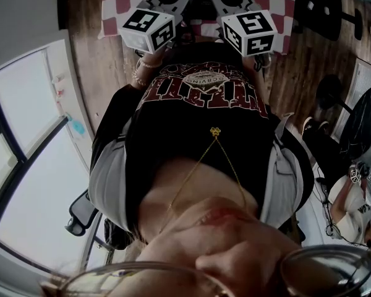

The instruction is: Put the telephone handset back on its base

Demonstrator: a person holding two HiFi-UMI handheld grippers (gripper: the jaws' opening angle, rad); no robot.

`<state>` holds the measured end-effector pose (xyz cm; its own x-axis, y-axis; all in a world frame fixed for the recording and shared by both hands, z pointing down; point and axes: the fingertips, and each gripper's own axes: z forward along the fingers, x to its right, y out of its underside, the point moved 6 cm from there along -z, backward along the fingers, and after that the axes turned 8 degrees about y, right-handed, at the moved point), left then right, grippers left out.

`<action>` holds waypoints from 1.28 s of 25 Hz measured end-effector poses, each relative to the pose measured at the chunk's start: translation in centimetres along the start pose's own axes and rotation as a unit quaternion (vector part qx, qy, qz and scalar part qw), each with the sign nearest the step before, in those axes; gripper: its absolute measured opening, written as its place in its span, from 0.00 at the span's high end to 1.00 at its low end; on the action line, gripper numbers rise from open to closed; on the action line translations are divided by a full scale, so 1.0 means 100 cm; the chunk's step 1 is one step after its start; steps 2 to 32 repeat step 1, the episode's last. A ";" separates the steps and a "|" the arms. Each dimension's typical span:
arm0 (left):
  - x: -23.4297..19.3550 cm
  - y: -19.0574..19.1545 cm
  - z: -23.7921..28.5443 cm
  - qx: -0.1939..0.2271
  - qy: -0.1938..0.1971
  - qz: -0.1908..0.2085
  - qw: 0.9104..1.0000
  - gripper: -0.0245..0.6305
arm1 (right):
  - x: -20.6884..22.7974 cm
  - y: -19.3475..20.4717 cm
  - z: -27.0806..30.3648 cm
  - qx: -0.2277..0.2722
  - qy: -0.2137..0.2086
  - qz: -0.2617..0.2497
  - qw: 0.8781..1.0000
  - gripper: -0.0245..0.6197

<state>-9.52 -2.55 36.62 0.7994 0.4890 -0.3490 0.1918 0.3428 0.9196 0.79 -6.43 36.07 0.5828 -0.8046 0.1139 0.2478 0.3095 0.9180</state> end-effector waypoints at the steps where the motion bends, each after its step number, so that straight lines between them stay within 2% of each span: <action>1: 0.000 0.000 0.000 -0.001 -0.001 0.001 1.000 0.95 | 0.000 0.000 0.000 0.000 0.000 0.000 1.000 0.92; 32: 0.000 0.000 0.000 -0.001 -0.001 0.001 1.000 0.95 | 0.000 0.000 0.000 0.000 0.000 0.000 1.000 0.92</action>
